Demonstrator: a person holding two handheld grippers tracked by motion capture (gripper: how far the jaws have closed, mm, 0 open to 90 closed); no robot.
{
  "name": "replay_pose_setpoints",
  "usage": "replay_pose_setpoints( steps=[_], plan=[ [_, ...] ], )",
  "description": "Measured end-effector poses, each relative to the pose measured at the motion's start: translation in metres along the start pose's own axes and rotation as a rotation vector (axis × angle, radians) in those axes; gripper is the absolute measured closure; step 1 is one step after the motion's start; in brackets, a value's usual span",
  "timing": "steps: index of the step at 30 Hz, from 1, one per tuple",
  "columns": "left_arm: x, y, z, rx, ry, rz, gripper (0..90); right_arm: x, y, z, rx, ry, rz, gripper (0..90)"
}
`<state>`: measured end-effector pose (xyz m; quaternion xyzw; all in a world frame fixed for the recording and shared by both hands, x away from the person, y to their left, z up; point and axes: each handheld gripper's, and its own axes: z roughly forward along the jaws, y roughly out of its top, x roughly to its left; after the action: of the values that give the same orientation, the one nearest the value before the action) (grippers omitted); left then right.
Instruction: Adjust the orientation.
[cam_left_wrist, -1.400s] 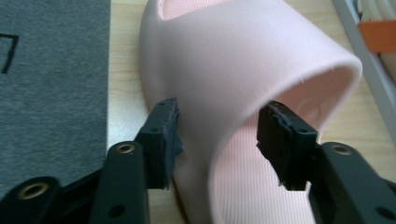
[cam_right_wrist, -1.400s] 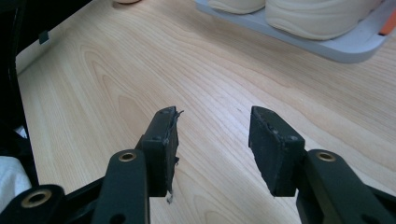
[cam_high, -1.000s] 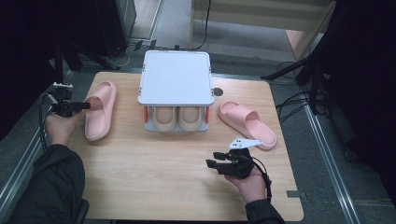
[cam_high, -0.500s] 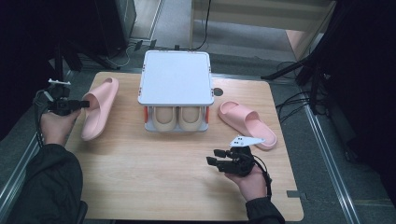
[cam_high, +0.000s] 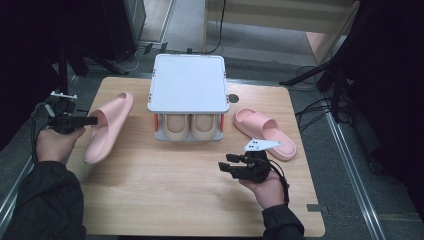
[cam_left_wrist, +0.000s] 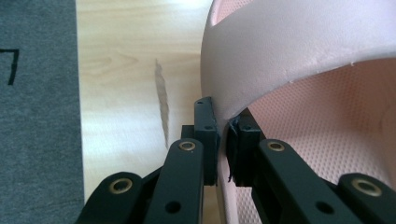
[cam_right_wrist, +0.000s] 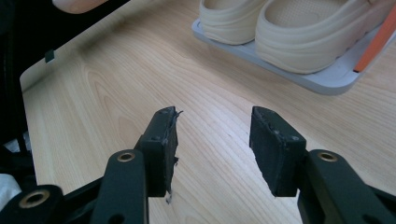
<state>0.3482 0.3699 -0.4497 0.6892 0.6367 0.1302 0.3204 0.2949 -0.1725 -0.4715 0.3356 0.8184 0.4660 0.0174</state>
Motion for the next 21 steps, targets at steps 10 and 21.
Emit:
replay_pose_setpoints(
  steps=[10, 21],
  plan=[
    [-0.033, -0.034, -0.023, 0.029, -0.075, 0.059, 84.0, -0.001, 0.012, 0.007, -0.021, 0.015, -0.029, 56.7],
    [-0.075, -0.059, -0.028, 0.053, -0.152, 0.137, 83.7, 0.002, 0.02, 0.015, -0.012, 0.03, -0.056, 58.4]
  ],
)
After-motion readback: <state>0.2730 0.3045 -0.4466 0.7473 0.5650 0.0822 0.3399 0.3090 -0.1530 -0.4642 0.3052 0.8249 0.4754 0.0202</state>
